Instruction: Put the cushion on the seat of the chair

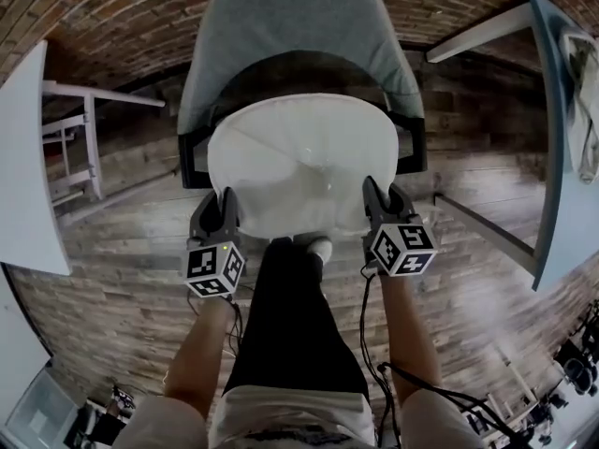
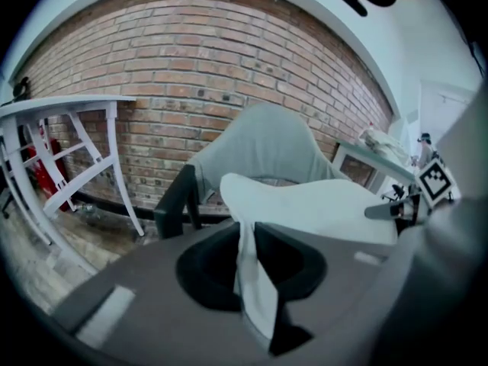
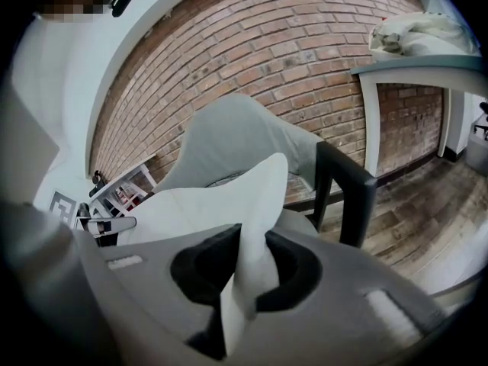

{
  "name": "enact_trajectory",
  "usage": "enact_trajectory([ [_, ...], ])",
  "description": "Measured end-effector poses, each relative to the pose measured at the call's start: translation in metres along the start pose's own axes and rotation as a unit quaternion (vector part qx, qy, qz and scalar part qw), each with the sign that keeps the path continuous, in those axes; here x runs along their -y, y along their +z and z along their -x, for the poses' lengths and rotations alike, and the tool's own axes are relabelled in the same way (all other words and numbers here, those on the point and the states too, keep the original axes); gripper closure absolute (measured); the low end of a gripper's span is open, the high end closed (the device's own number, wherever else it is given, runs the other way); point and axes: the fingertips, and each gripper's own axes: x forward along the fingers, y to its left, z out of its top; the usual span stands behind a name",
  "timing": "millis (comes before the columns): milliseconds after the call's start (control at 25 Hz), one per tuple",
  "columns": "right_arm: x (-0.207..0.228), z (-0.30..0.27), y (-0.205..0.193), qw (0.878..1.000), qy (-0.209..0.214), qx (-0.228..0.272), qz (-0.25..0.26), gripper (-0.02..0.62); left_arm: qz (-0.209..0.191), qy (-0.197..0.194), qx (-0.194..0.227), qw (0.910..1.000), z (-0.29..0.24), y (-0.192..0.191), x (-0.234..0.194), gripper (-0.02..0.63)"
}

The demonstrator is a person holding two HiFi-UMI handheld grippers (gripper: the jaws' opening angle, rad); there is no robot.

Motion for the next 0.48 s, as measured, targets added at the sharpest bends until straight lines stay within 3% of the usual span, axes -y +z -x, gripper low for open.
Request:
enact_trajectory([
  [480, 0.029, -0.052, -0.057, 0.999, -0.009, -0.036, -0.010, 0.552, 0.004, 0.005, -0.029, 0.9996, -0.047, -0.061, -0.019, 0.561],
])
